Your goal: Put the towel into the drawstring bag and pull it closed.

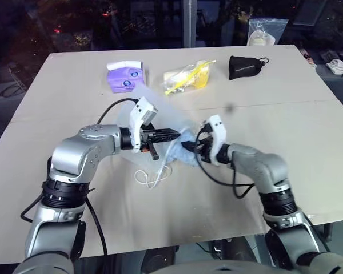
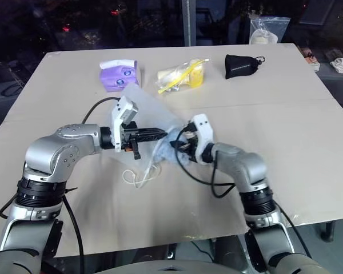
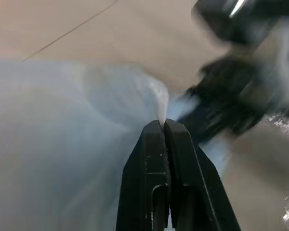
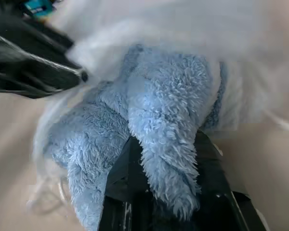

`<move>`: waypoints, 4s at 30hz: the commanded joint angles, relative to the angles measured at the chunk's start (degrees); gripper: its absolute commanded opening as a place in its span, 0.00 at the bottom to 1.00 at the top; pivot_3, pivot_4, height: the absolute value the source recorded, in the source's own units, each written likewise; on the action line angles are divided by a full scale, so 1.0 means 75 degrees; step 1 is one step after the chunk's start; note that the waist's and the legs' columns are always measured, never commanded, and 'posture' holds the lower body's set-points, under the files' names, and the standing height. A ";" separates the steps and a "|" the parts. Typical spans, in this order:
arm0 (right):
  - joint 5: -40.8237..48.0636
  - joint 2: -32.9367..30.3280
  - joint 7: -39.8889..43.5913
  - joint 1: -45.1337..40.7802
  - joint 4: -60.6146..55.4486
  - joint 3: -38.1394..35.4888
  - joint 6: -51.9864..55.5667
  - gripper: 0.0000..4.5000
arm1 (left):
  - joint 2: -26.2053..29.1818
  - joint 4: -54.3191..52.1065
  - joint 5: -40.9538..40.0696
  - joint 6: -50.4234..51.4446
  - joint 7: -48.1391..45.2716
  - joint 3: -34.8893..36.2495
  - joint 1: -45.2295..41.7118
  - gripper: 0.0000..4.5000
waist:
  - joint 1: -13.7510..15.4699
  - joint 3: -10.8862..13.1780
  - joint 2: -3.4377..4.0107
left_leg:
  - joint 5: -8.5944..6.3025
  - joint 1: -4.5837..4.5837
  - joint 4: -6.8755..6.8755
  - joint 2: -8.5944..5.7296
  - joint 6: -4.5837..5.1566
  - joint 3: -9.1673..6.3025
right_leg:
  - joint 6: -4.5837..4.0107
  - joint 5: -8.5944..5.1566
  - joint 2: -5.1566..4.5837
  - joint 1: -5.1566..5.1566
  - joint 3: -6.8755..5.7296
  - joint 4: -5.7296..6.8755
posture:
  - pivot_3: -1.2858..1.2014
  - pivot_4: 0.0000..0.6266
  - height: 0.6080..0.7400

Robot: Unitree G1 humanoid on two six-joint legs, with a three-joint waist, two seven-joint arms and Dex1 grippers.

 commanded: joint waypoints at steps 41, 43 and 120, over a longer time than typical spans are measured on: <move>-0.0456 -0.0708 0.1317 0.0675 -0.0902 0.0323 -0.2828 0.95 | -0.0220 0.0631 -0.0294 -0.0310 0.0741 0.0584 -0.0122 0.00 | 0.0010 0.0005 0.0008 | 0.0010 -0.0021 -0.0003 -0.0028 -0.0022 -0.0011 | 0.0002 0.0002 -0.0027 -0.0035 0.0057 0.0001 | 0.52 0.24 1.00; -0.0577 -0.0971 0.1278 0.0803 -0.1247 0.0427 -0.2615 1.00 | -0.0233 0.0846 -0.0310 -0.0430 0.0728 0.0577 -0.0288 0.00 | -0.0066 0.0006 0.0009 | 0.0005 -0.0013 -0.0003 -0.0025 -0.0012 -0.0010 | 0.0002 0.0002 -0.0016 -0.0035 0.0058 0.0003 | 0.52 0.24 1.00; -0.1001 -0.0275 0.0434 0.0765 -0.0472 -0.0682 -0.2139 0.49 | -0.0971 -0.0836 0.1944 -0.1992 0.1710 -0.0839 0.0698 0.00 | -0.0043 0.0005 0.0006 | 0.0005 -0.0006 -0.0004 -0.0026 -0.0012 -0.0004 | 0.0002 0.0003 0.0003 -0.0048 0.0083 0.0029 | 0.52 0.24 1.00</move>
